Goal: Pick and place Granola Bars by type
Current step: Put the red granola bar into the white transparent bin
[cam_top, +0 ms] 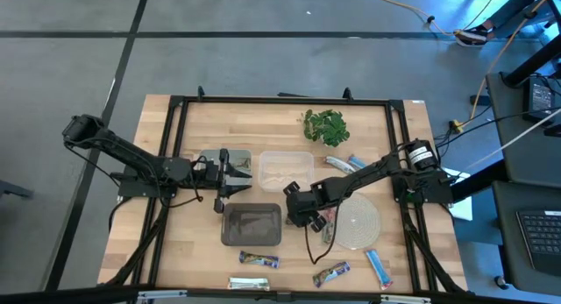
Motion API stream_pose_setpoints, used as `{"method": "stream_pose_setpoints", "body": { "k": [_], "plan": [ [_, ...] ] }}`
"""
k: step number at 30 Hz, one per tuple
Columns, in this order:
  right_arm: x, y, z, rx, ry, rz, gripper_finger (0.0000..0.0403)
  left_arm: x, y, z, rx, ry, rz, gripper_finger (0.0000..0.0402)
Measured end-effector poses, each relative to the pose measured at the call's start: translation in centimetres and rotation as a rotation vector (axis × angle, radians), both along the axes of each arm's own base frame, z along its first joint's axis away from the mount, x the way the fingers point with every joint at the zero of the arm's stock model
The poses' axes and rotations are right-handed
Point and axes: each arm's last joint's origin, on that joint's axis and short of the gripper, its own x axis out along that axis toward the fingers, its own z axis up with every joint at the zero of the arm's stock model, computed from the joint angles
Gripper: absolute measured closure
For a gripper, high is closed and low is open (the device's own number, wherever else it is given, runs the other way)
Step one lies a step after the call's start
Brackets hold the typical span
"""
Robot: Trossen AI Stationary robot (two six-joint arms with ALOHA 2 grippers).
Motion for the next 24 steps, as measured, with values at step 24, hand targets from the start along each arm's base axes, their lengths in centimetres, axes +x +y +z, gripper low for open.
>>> {"method": "stream_pose_setpoints", "body": {
  "k": [24],
  "plan": [
    [-1.1, 0.9, 4.5, -0.013, 0.022, 0.02, 0.0338, 0.0, 0.0, -0.2, 0.006, 0.019, 0.005, 0.0278]
  ]
}}
